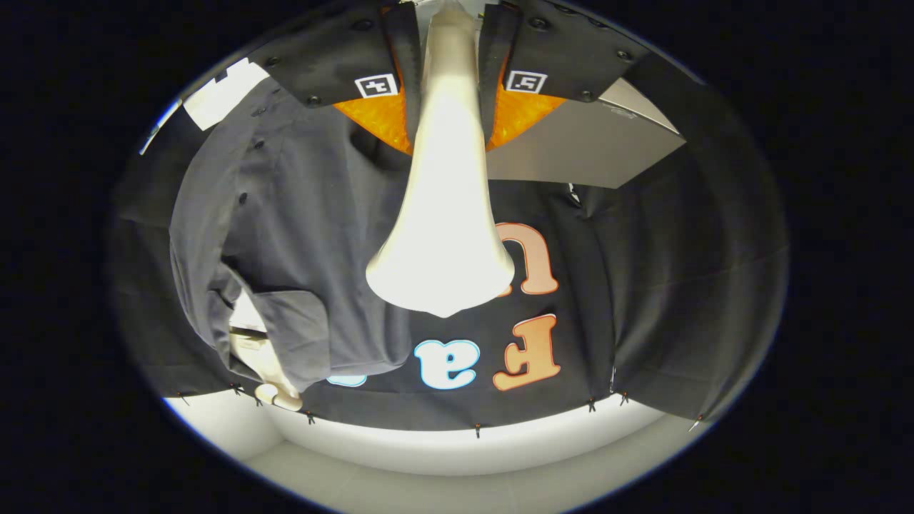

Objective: Iron the clothes twice with a garment steamer, once on the left side and once on the right side.

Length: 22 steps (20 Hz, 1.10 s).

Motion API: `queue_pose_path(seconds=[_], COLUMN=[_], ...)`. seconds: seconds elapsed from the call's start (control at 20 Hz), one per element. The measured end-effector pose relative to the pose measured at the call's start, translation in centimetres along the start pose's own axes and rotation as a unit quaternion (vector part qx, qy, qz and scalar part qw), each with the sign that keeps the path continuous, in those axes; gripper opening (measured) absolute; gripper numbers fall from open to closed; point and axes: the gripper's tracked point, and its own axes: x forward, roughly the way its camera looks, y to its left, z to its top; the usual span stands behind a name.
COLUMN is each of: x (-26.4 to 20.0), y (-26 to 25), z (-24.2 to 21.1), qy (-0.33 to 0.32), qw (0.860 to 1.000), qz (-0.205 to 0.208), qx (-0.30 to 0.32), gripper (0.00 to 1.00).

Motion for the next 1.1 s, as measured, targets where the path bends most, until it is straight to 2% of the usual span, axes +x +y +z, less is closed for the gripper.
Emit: queue_pose_path(seconds=[0.25, 0.6, 0.9, 1.1], x=[-3.4, -4.4, -2.3, 0.1], y=[-4.1, -12.3, -17.1, -18.6], z=[1.1, 1.0, 0.5, -0.4], qy=[-0.031, -0.039, -0.045, -0.041], qw=[0.999, 0.998, 0.996, 0.995], qz=[-0.003, -0.047, -0.078, -0.081], qx=[0.013, 0.029, 0.031, 0.034], gripper=[0.41, 0.41, 0.41, 0.41])
